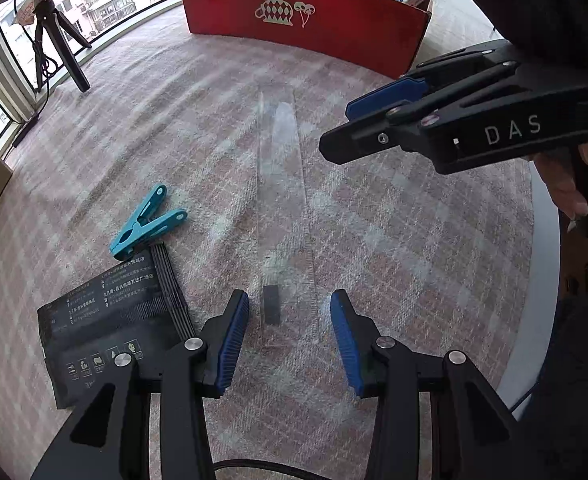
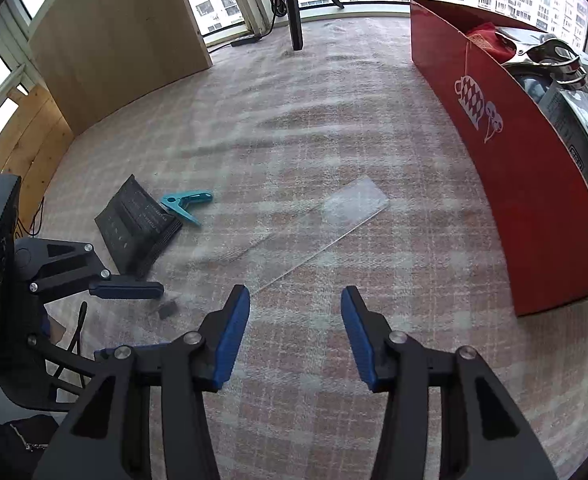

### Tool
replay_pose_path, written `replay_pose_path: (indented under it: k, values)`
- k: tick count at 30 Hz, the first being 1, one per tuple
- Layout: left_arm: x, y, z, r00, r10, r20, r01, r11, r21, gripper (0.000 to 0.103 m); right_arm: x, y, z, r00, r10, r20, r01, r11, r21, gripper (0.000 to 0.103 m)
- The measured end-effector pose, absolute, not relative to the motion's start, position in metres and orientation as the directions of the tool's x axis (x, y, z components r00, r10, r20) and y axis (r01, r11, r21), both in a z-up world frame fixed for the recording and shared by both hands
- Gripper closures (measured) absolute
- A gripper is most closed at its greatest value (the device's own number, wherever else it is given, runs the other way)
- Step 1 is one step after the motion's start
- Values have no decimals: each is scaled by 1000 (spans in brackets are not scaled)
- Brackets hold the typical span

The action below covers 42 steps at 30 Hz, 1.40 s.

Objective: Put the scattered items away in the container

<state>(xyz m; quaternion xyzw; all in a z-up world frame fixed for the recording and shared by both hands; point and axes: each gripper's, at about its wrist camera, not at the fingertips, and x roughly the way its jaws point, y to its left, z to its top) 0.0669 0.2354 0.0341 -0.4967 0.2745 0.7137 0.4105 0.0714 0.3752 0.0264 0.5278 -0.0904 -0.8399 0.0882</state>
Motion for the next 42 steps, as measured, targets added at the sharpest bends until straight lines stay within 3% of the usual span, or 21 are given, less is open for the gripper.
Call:
replay_pose_path:
  k: [7,11,16,17,18,20,22,29,31,32,33,35,38,41,42]
  values:
    - [76,240,38,-194,335,-922,-869,-495,3,58,64,373,16,-411,-253,-876,45,-965,258,61]
    - [85,238,40,-190,360,-913,-873,-487,-10,74,64,376,13,-409,-270,-872,31,-959,282,61]
    - [78,233,44,-150,379,-913,-855,-513,-73,76,63,377,14,-405,-281,-870,25,-955,296,61]
    - [75,230,47,-148,389,-909,-846,-526,-87,92,63,377,14,-404,-284,-870,24,-953,301,61]
    - [71,227,51,-139,406,-903,-836,-537,-113,97,63,377,14,-402,-290,-869,22,-951,307,61]
    - [63,218,53,-103,434,-895,-816,-552,-174,99,64,378,15,-402,-299,-865,15,-947,321,61]
    - [62,216,51,-116,413,-903,-815,-559,-150,103,63,377,15,-403,-302,-864,12,-946,325,61]
    - [84,223,51,-128,391,-912,-838,-534,-111,102,60,372,14,-395,-311,-864,9,-942,335,61]
    - [86,223,53,-144,368,-919,-830,-551,-91,82,59,370,15,-395,-315,-863,11,-941,338,61]
    - [87,223,54,-149,357,-922,-828,-555,-81,54,58,368,15,-393,-313,-865,12,-942,336,61]
    - [90,224,54,-156,351,-923,-833,-549,-68,45,57,366,14,-386,-309,-869,13,-944,330,61]
    - [99,232,50,-177,335,-926,-860,-510,-20,52,57,363,12,-384,-314,-868,15,-943,334,61]
    - [106,232,52,-187,358,-915,-873,-488,-12,73,55,364,10,-385,-352,-853,1,-924,381,62]
    - [105,229,54,-179,378,-909,-871,-490,-32,74,55,368,9,-393,-374,-840,-22,-910,415,62]
    - [104,226,56,-175,386,-906,-868,-494,-42,81,56,371,9,-399,-369,-839,-35,-908,416,62]
